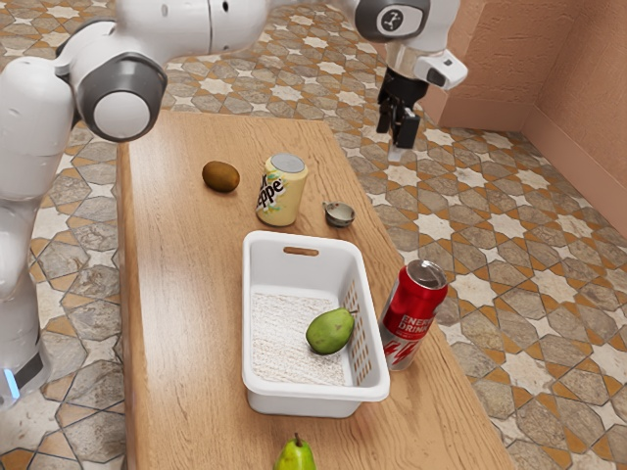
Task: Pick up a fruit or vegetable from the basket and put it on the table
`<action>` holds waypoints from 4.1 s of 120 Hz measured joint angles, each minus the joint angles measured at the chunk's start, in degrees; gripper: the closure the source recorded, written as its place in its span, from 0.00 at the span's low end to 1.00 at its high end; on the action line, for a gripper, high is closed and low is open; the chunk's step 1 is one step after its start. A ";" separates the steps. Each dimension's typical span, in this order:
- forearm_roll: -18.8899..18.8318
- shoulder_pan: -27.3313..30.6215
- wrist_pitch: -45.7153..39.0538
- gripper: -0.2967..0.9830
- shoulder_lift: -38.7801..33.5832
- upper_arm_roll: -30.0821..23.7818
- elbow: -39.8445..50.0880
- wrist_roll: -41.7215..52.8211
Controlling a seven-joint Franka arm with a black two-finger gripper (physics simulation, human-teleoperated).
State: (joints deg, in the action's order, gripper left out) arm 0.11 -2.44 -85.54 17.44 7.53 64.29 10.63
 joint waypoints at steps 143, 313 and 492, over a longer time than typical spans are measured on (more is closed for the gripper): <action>6.69 -27.25 -35.09 0.23 -24.06 3.47 53.12 1.14; 11.04 -28.64 -47.43 0.45 -22.79 4.56 63.88 -1.15; 2.72 -23.01 -36.35 0.36 -11.36 -27.12 35.20 -3.27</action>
State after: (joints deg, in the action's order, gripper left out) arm 2.83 -25.45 -121.89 6.08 -19.59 99.49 7.36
